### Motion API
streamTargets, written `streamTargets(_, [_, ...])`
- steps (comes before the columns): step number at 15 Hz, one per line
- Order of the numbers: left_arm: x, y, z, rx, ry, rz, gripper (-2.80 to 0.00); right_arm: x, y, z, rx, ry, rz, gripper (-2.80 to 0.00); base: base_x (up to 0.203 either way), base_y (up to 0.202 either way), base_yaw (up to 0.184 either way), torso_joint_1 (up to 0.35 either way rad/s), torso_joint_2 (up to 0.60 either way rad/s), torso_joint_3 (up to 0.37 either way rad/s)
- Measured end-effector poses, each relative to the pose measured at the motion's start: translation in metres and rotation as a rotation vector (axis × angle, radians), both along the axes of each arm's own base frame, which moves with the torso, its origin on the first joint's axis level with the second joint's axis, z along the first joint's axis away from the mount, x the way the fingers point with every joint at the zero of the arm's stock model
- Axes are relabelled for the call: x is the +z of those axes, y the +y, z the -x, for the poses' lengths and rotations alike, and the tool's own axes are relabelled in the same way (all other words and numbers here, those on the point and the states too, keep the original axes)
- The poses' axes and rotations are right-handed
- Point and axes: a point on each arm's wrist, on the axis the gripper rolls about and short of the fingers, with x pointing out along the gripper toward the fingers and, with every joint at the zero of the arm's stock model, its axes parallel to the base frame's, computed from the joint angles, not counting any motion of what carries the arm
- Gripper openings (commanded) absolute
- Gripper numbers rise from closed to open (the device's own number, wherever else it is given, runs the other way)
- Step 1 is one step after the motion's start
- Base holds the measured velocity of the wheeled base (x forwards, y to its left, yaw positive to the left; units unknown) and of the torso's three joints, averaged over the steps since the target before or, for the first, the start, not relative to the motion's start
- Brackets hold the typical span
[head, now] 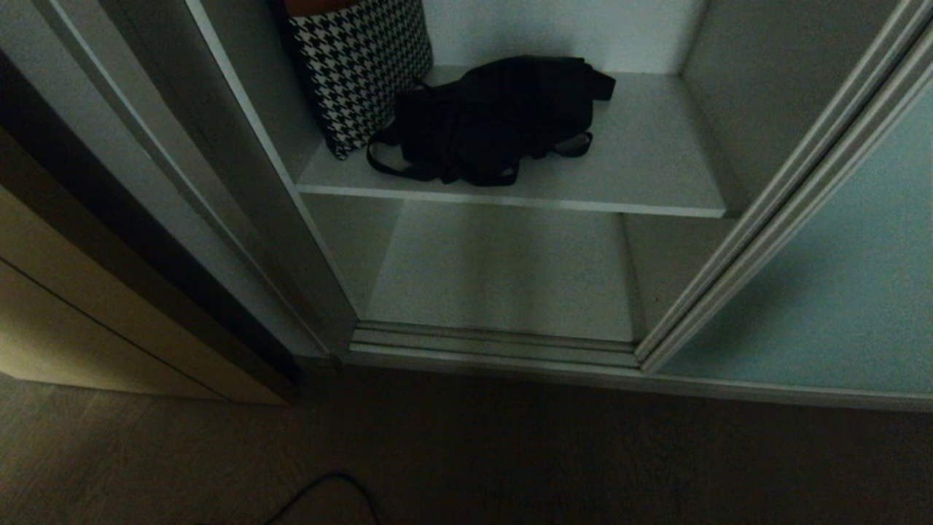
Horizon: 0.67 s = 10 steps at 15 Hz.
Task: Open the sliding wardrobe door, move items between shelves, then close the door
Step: Open the door
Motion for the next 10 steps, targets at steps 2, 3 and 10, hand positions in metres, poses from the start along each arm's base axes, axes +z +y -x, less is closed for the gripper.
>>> streamTargets(2, [-0.0074,-0.0030,0.0010,-0.132,0.065,0.058,-2.80,0.0000,0.0000,0.0000,0.000,0.000,0.000,-2.80,0.000,0.000,0.000,0.000,0.00,0.000])
streamTargets(3, [-0.0066,-0.0032,0.0014,-0.143,0.055,0.058,-2.80,0.0000,0.0000,0.0000,0.000,0.000,0.000,-2.80,0.000,0.000,0.000,0.000,0.00,0.000])
streamTargets(10, [-0.0078,-0.0022,0.0013,-0.104,0.039,0.170,-2.80,0.0000,0.0000,0.0000,0.000,0.000,0.000,-2.80,0.000,0.000,0.000,0.000,0.00,0.000])
